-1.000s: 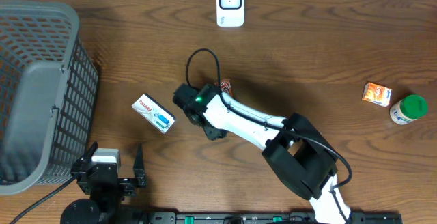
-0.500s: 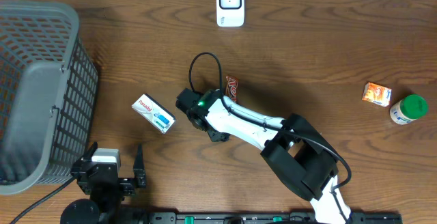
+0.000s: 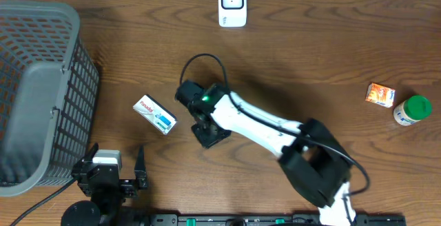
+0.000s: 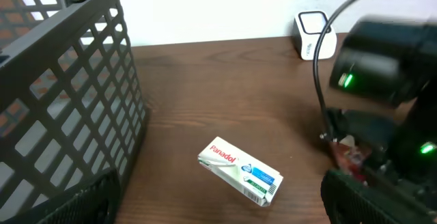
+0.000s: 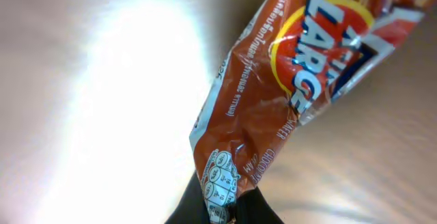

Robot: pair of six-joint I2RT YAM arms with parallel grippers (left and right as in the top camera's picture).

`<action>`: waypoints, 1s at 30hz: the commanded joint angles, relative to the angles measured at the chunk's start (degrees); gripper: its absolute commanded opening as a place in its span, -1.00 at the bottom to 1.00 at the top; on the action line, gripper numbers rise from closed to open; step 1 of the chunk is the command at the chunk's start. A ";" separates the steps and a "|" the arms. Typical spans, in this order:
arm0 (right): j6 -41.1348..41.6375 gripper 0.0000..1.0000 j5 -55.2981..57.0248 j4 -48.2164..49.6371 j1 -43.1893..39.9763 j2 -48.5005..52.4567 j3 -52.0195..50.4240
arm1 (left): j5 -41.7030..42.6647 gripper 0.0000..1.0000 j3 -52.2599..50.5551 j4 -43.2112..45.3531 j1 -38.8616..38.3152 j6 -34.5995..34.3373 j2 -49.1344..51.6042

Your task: Scan the item barcode

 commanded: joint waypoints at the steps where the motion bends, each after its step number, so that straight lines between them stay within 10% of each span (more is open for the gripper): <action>1: -7.82 -0.97 -20.37 -0.35 -2.75 -5.60 1.73 | 0.13 0.86 -0.09 0.04 0.24 -0.11 -0.35; 19: -18.86 -0.98 -38.82 4.52 -22.29 -4.83 -13.33 | 0.13 0.86 -0.09 0.07 0.24 -0.11 -0.35; 30: -17.22 -0.90 -28.59 6.14 -30.45 -4.83 -19.39 | 0.13 0.86 -0.09 0.07 0.24 -0.11 -0.35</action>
